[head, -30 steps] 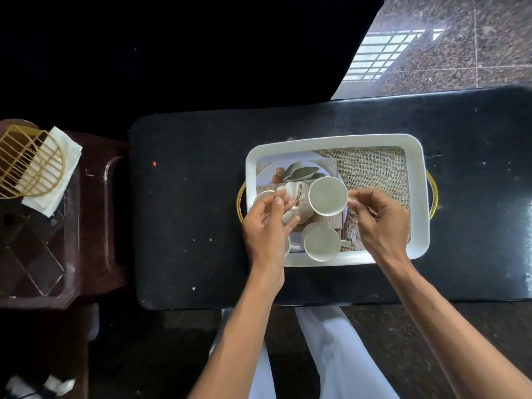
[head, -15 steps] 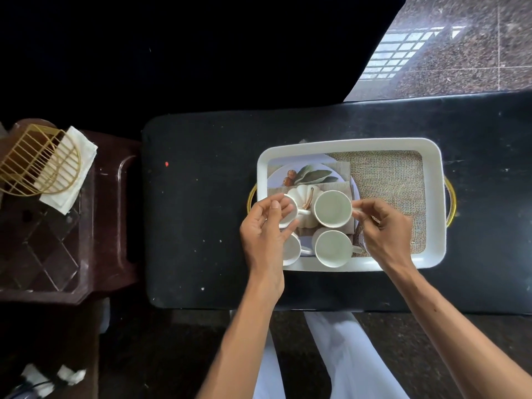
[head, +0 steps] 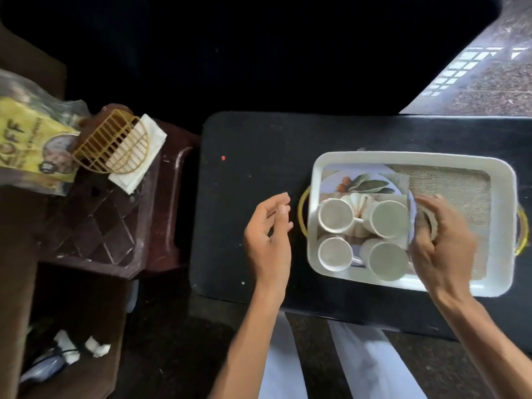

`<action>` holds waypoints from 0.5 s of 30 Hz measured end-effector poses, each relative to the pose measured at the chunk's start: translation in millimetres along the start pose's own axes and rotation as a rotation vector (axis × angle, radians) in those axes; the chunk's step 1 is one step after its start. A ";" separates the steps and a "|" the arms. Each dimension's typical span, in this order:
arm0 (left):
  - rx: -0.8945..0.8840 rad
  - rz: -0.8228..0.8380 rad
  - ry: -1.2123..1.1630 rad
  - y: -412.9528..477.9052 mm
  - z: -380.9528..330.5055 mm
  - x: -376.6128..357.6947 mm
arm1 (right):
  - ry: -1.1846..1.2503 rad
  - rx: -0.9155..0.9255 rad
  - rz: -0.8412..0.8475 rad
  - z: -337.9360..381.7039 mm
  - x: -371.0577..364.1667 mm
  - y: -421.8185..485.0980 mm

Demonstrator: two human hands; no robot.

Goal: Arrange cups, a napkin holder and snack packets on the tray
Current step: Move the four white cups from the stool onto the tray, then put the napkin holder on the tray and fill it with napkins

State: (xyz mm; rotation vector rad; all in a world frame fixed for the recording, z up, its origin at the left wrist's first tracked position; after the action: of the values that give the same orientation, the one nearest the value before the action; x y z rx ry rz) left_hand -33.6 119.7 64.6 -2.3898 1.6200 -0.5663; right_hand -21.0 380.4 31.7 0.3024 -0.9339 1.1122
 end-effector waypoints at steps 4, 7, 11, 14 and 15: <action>-0.189 -0.082 0.221 22.0 -6.5 55.6 | -0.017 0.222 0.077 71.0 -32.9 -28.1; -0.327 -0.122 0.396 44.6 -12.1 102.6 | -0.074 0.407 0.158 127.8 -77.1 -52.7; -0.426 -0.153 0.621 81.8 -21.4 161.6 | -0.297 0.541 0.314 189.9 -141.8 -78.5; -0.461 -0.125 0.736 116.0 -28.9 199.0 | -0.442 0.604 0.366 227.9 -184.2 -88.0; -0.487 -0.117 0.799 128.6 -31.5 210.3 | -0.475 0.618 0.376 240.4 -197.2 -89.9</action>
State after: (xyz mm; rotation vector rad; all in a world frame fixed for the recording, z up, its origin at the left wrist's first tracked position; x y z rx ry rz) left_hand -87.2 -121.8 87.7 -2.8106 2.1099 -1.4406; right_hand -85.3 63.4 45.3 0.9572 -1.0675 1.7143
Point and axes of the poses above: each hand's wrist, its own y-axis towards the middle knuckle, its own x-axis out of the back of the hand, z = x × y, the point moved 4 cm from there along y, towards the middle knuckle, and after that the axes turned 6 degrees about -x, right-handed, at the moved point
